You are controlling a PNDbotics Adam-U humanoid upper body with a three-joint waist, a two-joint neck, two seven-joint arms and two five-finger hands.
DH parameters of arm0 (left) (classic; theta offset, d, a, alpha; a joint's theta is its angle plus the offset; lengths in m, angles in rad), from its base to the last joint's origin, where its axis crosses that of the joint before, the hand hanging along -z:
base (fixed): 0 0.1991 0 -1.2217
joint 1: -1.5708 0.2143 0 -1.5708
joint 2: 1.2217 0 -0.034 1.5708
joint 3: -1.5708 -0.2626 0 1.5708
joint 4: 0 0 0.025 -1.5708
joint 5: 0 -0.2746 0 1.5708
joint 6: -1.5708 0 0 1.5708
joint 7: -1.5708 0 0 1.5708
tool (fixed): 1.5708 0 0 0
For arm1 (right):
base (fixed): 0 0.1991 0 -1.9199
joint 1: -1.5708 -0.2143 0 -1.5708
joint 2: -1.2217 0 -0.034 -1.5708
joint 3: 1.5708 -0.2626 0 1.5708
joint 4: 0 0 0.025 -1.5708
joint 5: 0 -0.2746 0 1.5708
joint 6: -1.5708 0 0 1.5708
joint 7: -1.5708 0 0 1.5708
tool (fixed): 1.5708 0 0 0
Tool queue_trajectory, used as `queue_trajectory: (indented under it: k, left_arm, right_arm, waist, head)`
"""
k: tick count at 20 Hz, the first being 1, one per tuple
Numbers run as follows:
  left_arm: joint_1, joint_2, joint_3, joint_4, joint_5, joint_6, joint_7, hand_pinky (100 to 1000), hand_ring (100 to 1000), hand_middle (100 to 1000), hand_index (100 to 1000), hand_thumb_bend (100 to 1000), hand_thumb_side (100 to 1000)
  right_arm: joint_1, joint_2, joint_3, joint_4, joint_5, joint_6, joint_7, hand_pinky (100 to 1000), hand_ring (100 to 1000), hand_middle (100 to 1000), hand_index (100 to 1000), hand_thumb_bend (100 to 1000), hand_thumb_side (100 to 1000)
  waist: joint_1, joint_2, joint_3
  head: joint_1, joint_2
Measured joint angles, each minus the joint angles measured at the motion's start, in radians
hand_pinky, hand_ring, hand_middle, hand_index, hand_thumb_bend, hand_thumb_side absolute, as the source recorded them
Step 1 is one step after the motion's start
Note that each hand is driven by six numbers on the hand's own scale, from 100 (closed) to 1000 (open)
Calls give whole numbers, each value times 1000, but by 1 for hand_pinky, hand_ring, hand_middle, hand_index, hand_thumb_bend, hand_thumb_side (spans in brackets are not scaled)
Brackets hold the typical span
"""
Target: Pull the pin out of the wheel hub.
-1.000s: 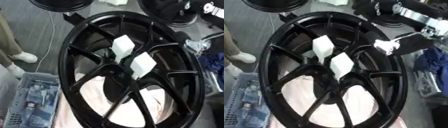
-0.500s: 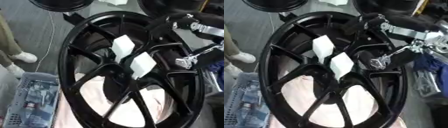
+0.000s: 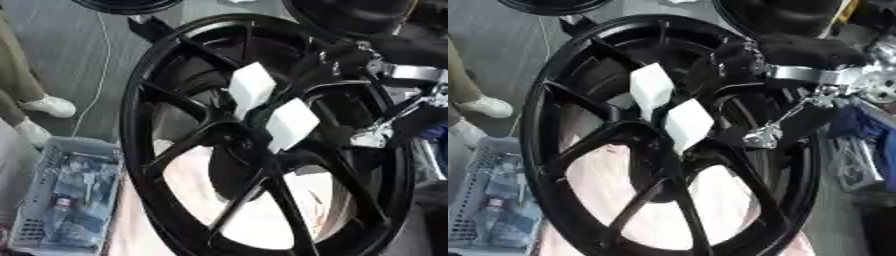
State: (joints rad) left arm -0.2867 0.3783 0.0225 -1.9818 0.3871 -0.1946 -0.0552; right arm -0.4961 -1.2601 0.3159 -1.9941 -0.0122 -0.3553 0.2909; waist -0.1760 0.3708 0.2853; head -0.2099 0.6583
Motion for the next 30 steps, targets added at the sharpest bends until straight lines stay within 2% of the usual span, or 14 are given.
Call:
queue_trajectory:
  k: [6, 14, 21, 30]
  left_arm:
    - [0, 0, 0, 0, -1, 6, 0, 809, 655, 528, 738, 100, 688]
    - [0, -3, 0, 0, -4, 10, 2, 809, 655, 527, 736, 100, 690]
    - [0, -8, 0, 0, -6, 12, 3, 809, 655, 523, 735, 100, 692]
    - [0, -9, 0, 0, -9, 15, 6, 809, 655, 520, 735, 100, 695]
  right_arm:
    - [-30, 6, -17, 0, -41, 12, 58, 727, 929, 858, 888, 327, 100]
    - [-41, 17, -13, 0, -56, 31, 91, 715, 885, 730, 878, 313, 100]
    - [-41, 27, 0, 0, -56, 29, 118, 716, 896, 751, 883, 288, 100]
    - [-45, 43, 17, 0, -50, 36, 125, 713, 898, 759, 874, 308, 100]
  waist:
    - [-6, 0, -1]
    - [-12, 7, 1]
    - [-19, 17, 5]
    - [-25, 27, 11]
  head:
    - [3, 12]
    - [2, 41]
    - [5, 61]
    - [10, 61]
